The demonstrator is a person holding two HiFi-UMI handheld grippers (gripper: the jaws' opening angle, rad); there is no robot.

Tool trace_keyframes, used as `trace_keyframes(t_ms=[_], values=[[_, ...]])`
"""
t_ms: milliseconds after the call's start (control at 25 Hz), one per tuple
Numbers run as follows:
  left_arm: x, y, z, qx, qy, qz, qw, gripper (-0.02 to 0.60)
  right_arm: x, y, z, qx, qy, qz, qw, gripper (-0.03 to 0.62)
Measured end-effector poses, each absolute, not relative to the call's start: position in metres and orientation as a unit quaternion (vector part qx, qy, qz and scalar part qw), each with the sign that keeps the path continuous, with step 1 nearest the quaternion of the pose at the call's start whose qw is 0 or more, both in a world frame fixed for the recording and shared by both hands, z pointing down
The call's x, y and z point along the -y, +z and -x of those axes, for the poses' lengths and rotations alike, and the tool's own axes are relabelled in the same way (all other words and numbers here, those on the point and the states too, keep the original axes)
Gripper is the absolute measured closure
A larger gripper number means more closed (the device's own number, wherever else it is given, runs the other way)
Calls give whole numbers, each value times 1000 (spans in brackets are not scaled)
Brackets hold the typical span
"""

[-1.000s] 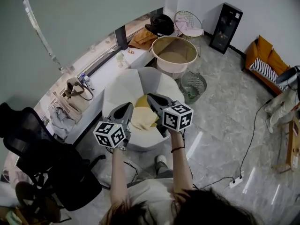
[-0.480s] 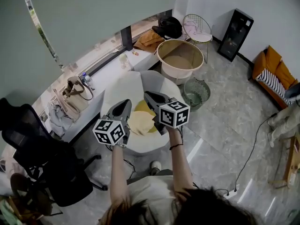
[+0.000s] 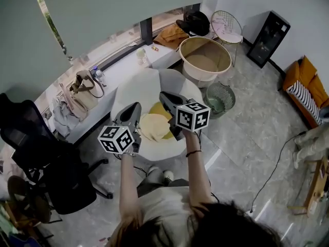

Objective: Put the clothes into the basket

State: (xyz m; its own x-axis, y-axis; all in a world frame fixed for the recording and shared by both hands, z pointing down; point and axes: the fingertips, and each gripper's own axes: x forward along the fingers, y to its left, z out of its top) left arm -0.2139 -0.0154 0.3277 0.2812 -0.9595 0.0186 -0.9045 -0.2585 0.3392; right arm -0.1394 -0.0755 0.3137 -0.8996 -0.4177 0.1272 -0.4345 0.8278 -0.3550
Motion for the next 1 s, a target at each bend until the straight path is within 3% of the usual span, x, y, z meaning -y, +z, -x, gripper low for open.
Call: trace_keyframes(t_ms=[1000], values=[[61,415,234,565,-41,-783,258,571,115,419,179,917,314,-232,80,585]])
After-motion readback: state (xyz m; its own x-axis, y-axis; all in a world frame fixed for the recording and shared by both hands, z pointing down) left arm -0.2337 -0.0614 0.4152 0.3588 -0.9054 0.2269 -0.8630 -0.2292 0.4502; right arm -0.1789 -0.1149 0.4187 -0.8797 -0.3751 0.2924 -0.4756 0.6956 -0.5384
